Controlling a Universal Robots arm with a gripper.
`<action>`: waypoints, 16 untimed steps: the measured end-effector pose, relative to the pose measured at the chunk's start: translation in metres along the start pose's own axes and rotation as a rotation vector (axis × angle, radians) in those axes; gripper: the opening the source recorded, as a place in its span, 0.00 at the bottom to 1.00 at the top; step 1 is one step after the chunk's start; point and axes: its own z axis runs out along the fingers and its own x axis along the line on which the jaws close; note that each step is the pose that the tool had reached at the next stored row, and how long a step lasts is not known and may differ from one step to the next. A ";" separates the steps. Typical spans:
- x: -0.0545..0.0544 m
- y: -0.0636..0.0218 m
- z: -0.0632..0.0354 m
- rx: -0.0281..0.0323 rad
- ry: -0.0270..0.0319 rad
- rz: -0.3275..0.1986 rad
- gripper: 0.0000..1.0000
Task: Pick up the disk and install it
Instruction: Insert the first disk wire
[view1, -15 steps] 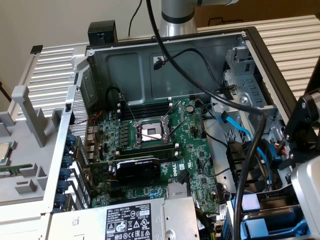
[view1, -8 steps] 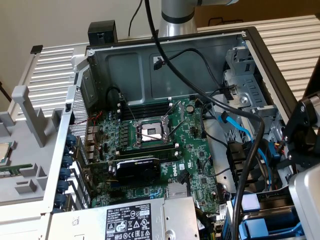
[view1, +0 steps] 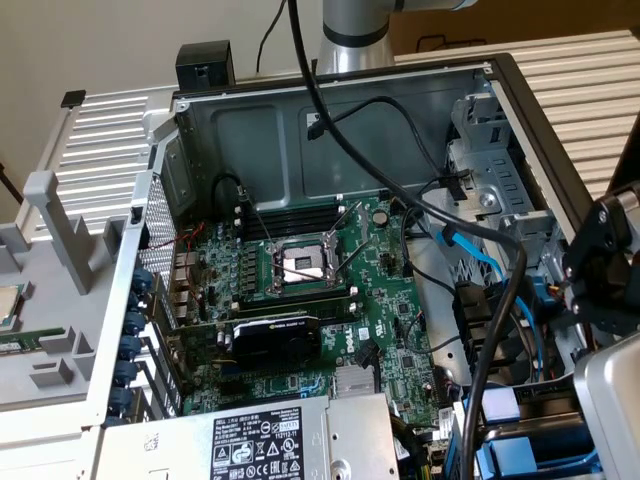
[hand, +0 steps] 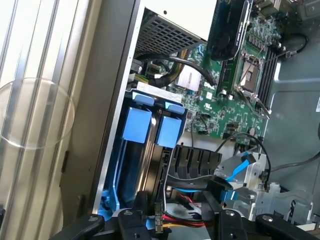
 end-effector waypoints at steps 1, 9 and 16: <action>0.000 0.0000 0.0003 0.0002 -0.0034 -0.001 0.55; 0.010 -0.0013 -0.0040 -0.0114 -0.0231 0.007 0.55; 0.014 -0.0036 -0.0048 -0.0099 -0.0423 0.008 0.55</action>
